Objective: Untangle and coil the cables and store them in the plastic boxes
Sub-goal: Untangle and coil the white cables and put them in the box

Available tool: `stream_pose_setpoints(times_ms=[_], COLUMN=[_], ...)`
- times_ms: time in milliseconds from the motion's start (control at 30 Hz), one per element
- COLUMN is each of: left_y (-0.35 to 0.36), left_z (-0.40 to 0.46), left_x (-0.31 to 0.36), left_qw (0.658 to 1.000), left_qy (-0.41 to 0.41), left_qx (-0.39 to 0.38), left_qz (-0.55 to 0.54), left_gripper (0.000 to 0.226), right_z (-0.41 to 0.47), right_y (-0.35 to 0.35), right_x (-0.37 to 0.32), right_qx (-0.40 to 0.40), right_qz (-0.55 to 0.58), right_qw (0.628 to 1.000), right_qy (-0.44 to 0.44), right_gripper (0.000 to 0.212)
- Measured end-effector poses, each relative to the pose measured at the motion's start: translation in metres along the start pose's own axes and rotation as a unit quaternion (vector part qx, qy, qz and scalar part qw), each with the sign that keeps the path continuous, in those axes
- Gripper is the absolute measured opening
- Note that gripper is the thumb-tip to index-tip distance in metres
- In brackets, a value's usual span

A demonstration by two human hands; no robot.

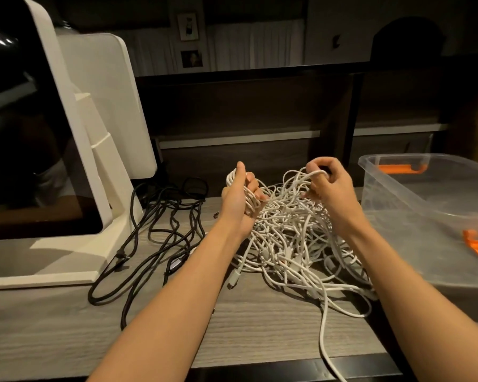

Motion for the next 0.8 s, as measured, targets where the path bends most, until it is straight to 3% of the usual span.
stream_pose_setpoints(times_ms=[133, 267, 367, 533, 667, 800], left_y=[-0.001, 0.004, 0.007, 0.007, 0.005, 0.001], left_z=[-0.001, -0.004, -0.007, -0.011, -0.012, -0.003], left_x=[-0.001, -0.006, -0.007, -0.007, -0.005, -0.004], left_qw=[0.978, 0.879, 0.828, 0.822, 0.836, 0.887], left_qy=[0.067, 0.116, 0.097, 0.020, -0.018, 0.019], left_qx=[0.000, -0.025, -0.077, -0.150, -0.187, -0.122], left_qz=[0.197, 0.463, 0.547, 0.549, 0.516, 0.445], left_gripper=[0.041, 0.049, 0.059, 0.063, 0.056, 0.052], right_z=[-0.003, -0.003, -0.003, -0.002, 0.003, 0.004], right_y=[0.007, 0.010, 0.011, 0.012, 0.005, -0.005], right_x=[-0.001, -0.001, -0.002, 0.007, 0.010, 0.011], right_qx=[-0.075, -0.101, -0.092, -0.055, -0.002, -0.034], right_qz=[0.008, 0.007, 0.014, 0.008, 0.051, 0.137], right_qw=[0.997, 0.994, 0.995, 0.997, 0.993, 0.971], right_qy=[-0.003, -0.032, -0.019, 0.061, 0.110, 0.196], right_gripper=[0.031, 0.047, 0.036, 0.016, 0.005, 0.011])
Point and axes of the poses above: each hand's wrist, its own z-axis towards the middle knuckle, its own y-axis out of the palm, x = y × z, the point moved 1 cm from there along z, towards the middle knuckle, and after that the axes turned 7 degrees about -y, right-handed, at the moved point
